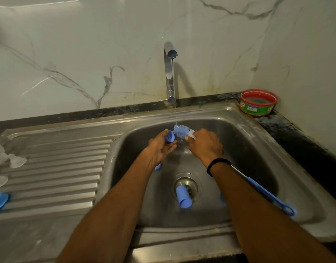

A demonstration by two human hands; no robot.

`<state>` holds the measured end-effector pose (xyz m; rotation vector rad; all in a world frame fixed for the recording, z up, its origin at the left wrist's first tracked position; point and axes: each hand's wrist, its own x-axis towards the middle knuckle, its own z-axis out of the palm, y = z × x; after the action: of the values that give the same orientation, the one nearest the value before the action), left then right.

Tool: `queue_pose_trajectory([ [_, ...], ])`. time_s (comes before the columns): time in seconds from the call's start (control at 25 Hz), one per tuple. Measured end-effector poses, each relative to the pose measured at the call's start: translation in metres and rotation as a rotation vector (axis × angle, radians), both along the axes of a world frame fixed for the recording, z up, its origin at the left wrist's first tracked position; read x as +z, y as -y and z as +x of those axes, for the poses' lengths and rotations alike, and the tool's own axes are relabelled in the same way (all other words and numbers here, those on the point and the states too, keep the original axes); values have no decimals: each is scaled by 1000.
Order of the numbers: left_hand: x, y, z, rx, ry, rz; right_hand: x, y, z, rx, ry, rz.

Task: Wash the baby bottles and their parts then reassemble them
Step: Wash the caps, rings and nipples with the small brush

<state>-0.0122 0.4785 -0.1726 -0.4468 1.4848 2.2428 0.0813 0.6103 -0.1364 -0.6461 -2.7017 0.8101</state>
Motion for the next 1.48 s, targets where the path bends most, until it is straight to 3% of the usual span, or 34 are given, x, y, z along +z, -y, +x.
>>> queue_pose_trajectory([
  [0.2,-7,3,-10,32,-56,31,-1,-2,-6,121,71,129],
  [0.36,1,-5,-5,-136,-86,60,1,-1,-6,101,66,183],
  [0.44,5,-12,-1,-181,-84,74,3,-2,-5,34,19,157],
  [0.84,14,-8,-1,-176,-126,102,11,2,-5,146,-21,-1],
  [1.48,17,-16,3,-138,-110,96,10,6,-9,78,-59,-30],
])
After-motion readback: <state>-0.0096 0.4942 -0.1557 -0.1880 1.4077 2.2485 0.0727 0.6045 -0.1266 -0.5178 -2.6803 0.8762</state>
